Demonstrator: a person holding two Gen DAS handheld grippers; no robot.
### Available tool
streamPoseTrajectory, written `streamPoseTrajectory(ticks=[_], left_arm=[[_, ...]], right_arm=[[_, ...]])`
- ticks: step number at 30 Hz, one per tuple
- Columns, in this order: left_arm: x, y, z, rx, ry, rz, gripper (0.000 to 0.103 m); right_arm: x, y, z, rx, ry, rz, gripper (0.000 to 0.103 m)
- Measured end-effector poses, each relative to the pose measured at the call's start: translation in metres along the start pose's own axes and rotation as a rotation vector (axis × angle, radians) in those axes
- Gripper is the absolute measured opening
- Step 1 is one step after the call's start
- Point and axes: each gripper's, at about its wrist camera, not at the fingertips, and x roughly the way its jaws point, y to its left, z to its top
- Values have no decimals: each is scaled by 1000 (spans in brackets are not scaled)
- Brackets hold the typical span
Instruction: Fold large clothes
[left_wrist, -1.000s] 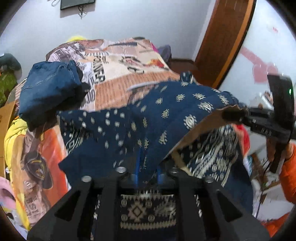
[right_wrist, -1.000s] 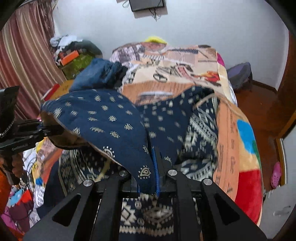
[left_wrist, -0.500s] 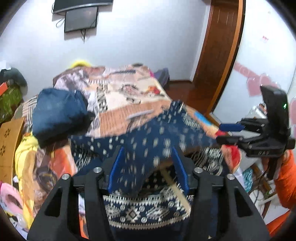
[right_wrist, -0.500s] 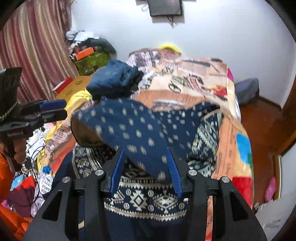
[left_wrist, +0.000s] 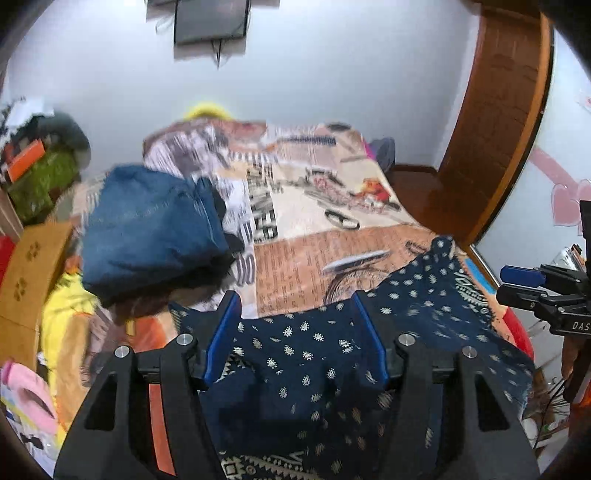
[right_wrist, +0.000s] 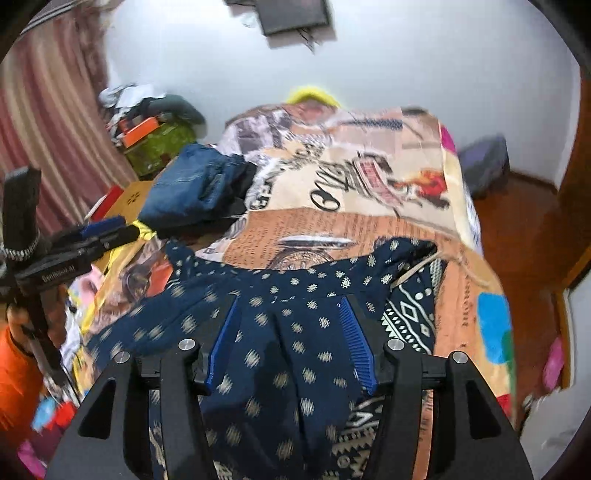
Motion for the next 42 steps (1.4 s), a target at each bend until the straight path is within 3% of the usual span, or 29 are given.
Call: streamPoseTrajectory(ticks=[6, 10, 14, 20, 23, 26, 31, 36, 42], left_arm=[[48, -21, -25, 30, 180, -130, 60], [52, -54, -54, 159, 209, -129, 60], [48, -73, -76, 226, 228, -132, 60], [47, -80, -117, 235, 263, -84, 60], [44, -77, -125, 194, 279, -78, 60], [31, -71, -117, 159, 255, -78, 60], [-2, -40, -90, 70, 152, -60, 61], [-26, 5, -73, -24, 67, -8, 73], [-34, 69, -76, -179, 28, 49, 82]], right_arm=[[13, -2, -5, 3, 46, 34, 51], [16, 9, -25, -72, 101, 32, 51], [21, 16, -47, -136, 155, -2, 51], [21, 16, -80, -152, 178, -66, 52], [17, 19, -86, -189, 176, -96, 52], [8, 18, -79, -181, 187, -87, 52], [-23, 7, -59, -115, 77, -53, 52], [-54, -17, -36, -2, -32, -67, 52], [-56, -53, -28, 130, -72, -119, 55]])
